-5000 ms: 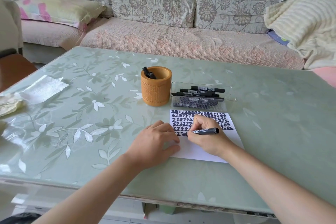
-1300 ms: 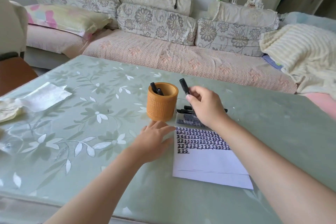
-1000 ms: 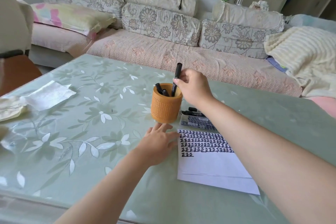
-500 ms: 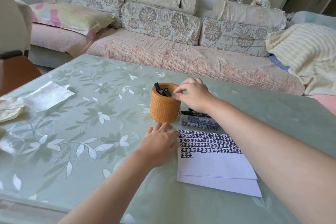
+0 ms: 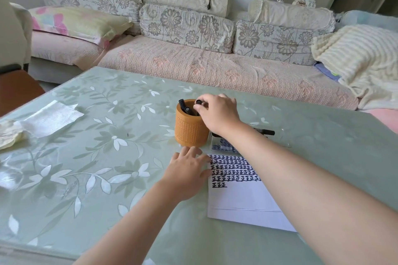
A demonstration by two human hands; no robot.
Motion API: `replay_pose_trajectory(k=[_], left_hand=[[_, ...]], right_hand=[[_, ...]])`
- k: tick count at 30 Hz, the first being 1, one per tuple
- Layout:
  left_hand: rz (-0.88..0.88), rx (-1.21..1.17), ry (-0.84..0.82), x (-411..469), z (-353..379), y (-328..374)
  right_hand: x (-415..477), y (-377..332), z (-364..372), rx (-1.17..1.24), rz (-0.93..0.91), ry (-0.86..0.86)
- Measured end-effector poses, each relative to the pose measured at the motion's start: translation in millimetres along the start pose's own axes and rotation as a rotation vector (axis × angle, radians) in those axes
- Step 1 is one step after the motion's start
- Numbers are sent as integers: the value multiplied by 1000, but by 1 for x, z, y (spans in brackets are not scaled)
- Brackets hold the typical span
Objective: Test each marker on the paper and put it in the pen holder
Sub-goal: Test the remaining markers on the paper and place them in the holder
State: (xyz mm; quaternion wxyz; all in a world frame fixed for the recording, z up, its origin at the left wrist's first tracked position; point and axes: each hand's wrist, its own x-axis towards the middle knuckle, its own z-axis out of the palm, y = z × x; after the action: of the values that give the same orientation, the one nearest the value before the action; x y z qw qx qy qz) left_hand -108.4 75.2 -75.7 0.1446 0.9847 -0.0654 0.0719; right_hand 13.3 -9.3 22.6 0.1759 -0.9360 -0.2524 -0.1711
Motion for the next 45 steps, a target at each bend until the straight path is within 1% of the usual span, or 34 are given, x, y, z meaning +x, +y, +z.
replay_pose_trajectory(k=[3,5,7,9,11,14,20,23,25,29,34,39,42,45], left_hand=[[-1,2,0,0,0,0],[-3,5,4,0,0,0],[-2,12,8,-1,0,1],[1,21,5,-1,0,2],[1,30,2,-2,1,1],[-4,40,4,-2,1,2],[-11,28,2,-2,1,4],[-7,28,-2,-2,2,2],[-2,21,-5,-2,2,1],[9,17,-8,-2,2,-1],[11,23,-11,-2,0,0],[-10,4,-4,-2,-4,3],[-25,-30,30,-2,-6,6],[-18,-87,123,-2,-12,12]], right_hand=[[-6,2,2,57,-72,-91],[-14,11,-3,163,-56,-65],[-23,31,-8,190,16,-12],[-32,57,-13,119,88,-67],[-41,79,-16,34,120,-196],[-45,95,-15,-12,85,-325],[-28,80,-12,-112,-26,-465],[-18,72,-8,-136,-49,-542],[-13,70,-4,-154,-45,-548],[-16,68,-1,-163,-64,-448],[-42,65,-17,-89,-209,-187],[-81,65,-32,-42,-315,7],[-99,68,-36,-8,-314,93],[-119,70,-41,85,-228,149]])
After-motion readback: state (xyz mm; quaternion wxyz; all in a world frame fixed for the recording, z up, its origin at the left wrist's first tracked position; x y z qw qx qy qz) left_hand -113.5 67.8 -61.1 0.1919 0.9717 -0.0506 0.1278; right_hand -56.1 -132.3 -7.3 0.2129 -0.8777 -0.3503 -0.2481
